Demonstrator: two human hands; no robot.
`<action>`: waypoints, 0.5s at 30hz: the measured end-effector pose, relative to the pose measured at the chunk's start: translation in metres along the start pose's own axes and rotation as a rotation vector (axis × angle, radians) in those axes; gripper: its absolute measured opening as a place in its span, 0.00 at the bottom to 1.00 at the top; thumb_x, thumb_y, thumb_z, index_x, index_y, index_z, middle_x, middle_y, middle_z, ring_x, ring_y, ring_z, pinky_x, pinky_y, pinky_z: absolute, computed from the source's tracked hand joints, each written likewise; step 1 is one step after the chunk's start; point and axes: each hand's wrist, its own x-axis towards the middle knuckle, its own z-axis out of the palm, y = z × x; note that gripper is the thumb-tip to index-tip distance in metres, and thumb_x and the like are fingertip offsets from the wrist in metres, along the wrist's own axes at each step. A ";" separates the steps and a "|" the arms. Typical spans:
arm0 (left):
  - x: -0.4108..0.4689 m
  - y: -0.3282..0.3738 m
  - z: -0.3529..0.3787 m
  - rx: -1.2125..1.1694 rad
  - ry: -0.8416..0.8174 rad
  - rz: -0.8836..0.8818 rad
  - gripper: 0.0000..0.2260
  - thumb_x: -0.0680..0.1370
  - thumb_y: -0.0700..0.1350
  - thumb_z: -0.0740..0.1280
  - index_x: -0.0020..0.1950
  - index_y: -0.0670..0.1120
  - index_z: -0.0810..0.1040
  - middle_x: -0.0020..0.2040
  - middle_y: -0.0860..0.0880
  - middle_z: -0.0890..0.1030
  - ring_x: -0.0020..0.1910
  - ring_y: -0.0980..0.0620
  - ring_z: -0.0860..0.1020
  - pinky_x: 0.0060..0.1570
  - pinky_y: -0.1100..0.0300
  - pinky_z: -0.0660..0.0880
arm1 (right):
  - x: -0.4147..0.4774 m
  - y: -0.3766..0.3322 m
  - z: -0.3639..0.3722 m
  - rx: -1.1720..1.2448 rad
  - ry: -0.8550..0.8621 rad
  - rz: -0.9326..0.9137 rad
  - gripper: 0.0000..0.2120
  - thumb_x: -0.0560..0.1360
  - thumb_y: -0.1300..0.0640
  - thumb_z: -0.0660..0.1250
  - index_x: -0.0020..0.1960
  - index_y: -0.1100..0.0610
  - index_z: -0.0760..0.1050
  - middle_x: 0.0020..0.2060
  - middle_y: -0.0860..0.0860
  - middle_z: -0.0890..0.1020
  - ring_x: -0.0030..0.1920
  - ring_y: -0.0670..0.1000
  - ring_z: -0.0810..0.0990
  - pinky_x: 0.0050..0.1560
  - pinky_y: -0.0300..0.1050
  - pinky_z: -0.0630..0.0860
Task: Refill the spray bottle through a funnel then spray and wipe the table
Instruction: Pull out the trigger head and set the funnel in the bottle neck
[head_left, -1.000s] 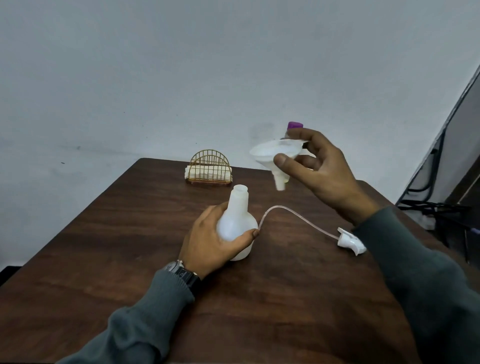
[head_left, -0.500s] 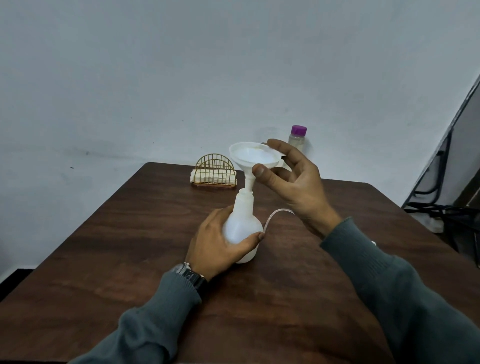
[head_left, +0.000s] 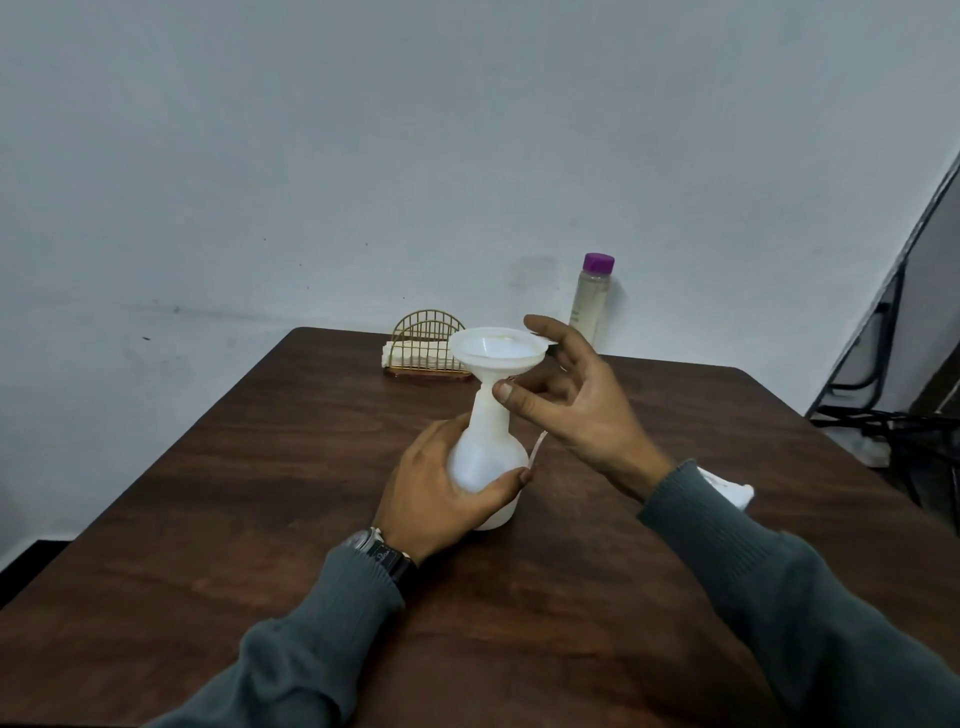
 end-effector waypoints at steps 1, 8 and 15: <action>0.000 0.000 0.000 -0.002 -0.005 0.006 0.30 0.69 0.70 0.74 0.67 0.58 0.78 0.58 0.59 0.80 0.57 0.58 0.79 0.56 0.54 0.79 | 0.000 0.002 -0.001 -0.021 -0.011 -0.004 0.39 0.73 0.63 0.80 0.78 0.51 0.66 0.66 0.55 0.79 0.52 0.48 0.86 0.57 0.47 0.84; -0.001 0.004 0.001 -0.018 -0.024 0.021 0.31 0.70 0.64 0.77 0.70 0.55 0.78 0.62 0.57 0.80 0.59 0.58 0.78 0.60 0.60 0.76 | 0.005 -0.003 -0.010 -0.044 -0.060 -0.005 0.52 0.71 0.65 0.81 0.83 0.42 0.55 0.62 0.57 0.83 0.57 0.54 0.87 0.62 0.49 0.83; -0.001 0.004 -0.001 -0.066 -0.072 -0.026 0.33 0.67 0.70 0.74 0.70 0.61 0.76 0.62 0.59 0.80 0.59 0.58 0.79 0.60 0.55 0.79 | 0.010 -0.001 -0.013 -0.092 -0.057 -0.013 0.33 0.70 0.67 0.81 0.69 0.48 0.73 0.53 0.57 0.88 0.55 0.58 0.88 0.62 0.59 0.83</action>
